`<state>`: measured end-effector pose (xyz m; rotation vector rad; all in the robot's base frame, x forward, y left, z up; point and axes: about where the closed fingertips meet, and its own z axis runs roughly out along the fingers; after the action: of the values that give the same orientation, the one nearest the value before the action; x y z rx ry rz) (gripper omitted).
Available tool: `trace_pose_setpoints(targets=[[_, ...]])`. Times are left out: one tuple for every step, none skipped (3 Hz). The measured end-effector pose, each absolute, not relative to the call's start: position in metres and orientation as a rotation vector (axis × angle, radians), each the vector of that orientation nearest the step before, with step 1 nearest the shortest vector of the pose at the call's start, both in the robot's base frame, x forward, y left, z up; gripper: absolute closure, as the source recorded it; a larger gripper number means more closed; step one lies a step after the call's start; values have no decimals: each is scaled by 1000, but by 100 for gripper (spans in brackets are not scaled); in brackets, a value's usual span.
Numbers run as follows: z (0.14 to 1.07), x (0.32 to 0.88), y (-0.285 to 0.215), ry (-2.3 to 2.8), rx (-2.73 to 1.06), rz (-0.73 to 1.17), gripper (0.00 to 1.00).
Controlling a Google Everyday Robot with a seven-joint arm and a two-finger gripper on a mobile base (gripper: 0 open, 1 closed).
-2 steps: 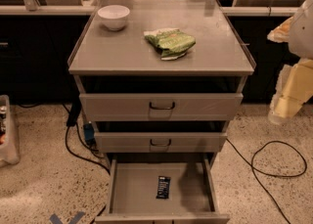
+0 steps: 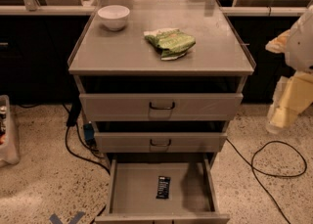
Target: Pick rxbar blueberry from bottom drawer and place on counter
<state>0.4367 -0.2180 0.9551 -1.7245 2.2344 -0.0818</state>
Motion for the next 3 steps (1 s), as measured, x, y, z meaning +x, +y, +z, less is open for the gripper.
trace_pose_setpoints(targets=[[913,434,-218,2248,-1722,-24,0],[866,430,-215,2268,-1734,28,0],[821,424,-215,2295,-1745,86,0]])
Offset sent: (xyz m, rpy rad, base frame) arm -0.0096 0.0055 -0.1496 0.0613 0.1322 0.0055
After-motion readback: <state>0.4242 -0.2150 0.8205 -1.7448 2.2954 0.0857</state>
